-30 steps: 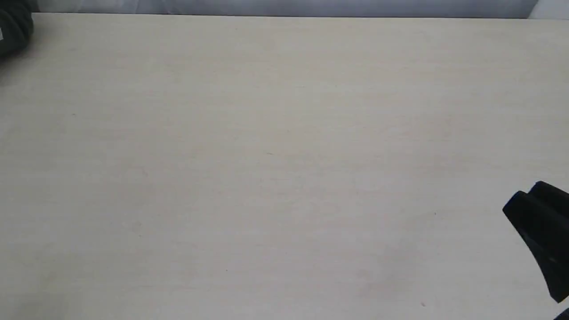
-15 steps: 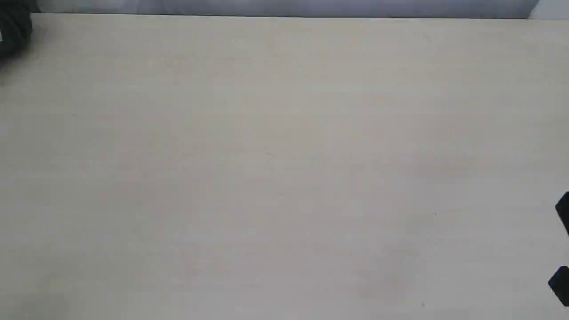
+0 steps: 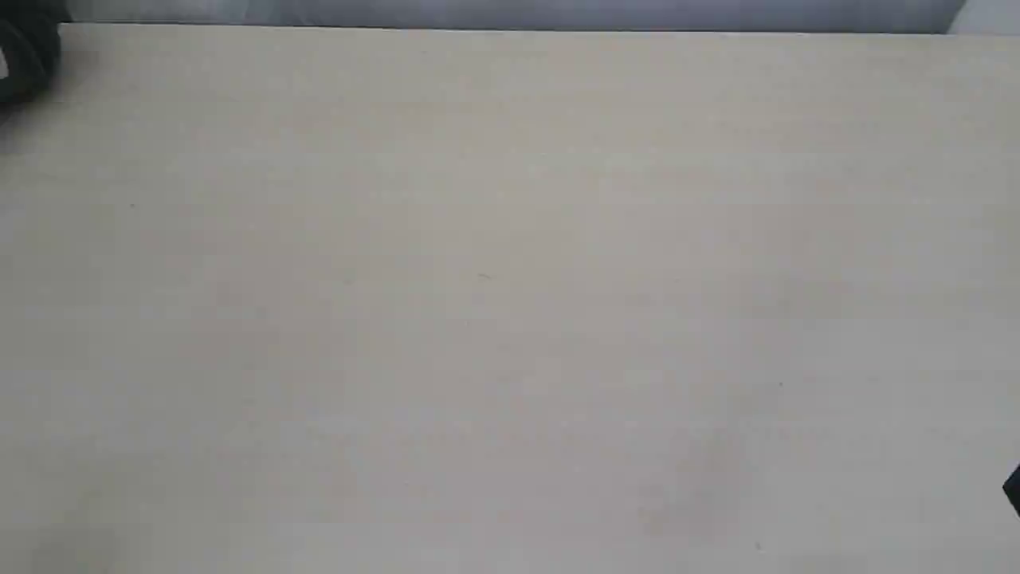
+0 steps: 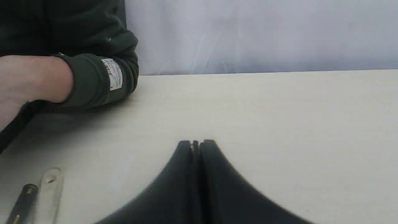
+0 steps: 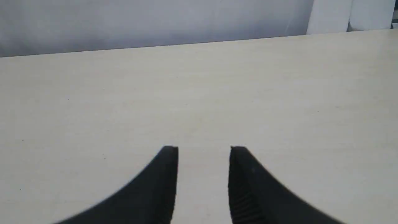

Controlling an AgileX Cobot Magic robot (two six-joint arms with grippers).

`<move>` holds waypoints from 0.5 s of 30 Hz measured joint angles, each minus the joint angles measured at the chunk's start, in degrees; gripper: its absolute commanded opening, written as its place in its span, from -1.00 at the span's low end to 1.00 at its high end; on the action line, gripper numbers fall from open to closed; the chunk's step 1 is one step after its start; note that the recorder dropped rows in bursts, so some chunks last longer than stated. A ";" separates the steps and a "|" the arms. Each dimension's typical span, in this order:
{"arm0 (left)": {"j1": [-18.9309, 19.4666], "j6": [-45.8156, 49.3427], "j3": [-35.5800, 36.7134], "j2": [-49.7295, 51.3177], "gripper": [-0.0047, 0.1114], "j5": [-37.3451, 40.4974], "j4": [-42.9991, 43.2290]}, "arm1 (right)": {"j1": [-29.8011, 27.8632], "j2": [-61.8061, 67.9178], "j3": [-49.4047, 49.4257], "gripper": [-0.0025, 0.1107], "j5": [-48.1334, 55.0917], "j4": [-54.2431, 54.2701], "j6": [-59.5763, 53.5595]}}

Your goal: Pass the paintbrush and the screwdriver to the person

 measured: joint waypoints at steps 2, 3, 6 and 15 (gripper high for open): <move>0.00 0.00 0.00 0.00 -0.92 0.00 0.00 | 0.00 0.00 0.00 -0.43 0.11 0.00 -0.24; 0.00 0.00 0.00 0.00 -0.92 0.00 0.00 | 0.00 0.00 0.00 -0.43 0.15 0.00 -0.33; 0.00 0.00 0.00 0.00 -0.92 0.00 0.00 | 0.00 0.00 0.00 -0.43 0.15 0.00 -0.64; 0.00 0.00 0.00 0.00 -0.92 0.00 0.00 | 0.00 0.00 0.00 -0.43 0.15 0.30 -4.71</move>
